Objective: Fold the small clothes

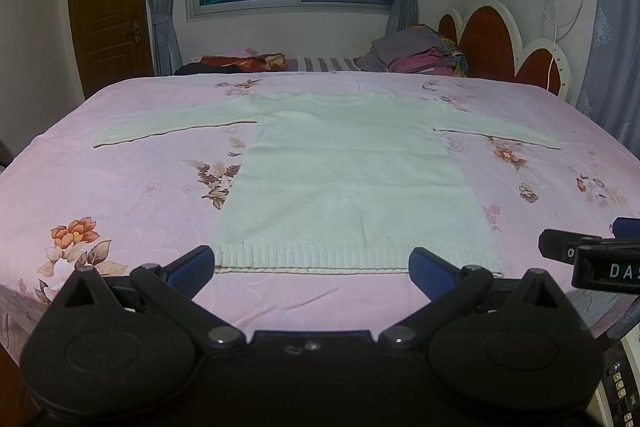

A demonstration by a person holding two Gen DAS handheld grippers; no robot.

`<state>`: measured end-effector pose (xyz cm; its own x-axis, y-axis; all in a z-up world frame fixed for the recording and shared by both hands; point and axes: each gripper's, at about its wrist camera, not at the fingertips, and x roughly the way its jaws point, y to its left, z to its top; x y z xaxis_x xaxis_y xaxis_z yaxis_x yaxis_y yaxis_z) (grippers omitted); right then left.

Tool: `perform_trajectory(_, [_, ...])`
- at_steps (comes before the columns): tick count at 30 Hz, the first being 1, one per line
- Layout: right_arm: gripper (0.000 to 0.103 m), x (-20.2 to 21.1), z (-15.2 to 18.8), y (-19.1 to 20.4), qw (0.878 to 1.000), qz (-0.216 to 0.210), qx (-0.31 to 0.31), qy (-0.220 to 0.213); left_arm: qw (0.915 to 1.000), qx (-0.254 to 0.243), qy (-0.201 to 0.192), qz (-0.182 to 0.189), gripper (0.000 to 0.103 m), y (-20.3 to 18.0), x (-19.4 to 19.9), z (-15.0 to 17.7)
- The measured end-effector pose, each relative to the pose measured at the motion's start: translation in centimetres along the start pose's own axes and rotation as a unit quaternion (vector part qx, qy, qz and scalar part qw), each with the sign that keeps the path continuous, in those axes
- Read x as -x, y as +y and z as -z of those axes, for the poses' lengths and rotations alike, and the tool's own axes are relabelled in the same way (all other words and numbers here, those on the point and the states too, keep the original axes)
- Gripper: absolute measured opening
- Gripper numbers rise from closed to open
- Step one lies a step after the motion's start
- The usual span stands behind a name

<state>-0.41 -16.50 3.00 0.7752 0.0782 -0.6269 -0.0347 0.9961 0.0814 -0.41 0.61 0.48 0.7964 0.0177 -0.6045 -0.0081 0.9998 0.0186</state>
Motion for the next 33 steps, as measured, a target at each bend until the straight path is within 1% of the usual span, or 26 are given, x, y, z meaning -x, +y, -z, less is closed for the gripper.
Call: perform_trajectory(33, [0.103, 0.04, 0.08, -0.11, 1.000, -0.003, 0.000, 0.001, 1.0000, 0.001, 0.002, 0.000, 0.103, 0.04, -0.10, 0.09])
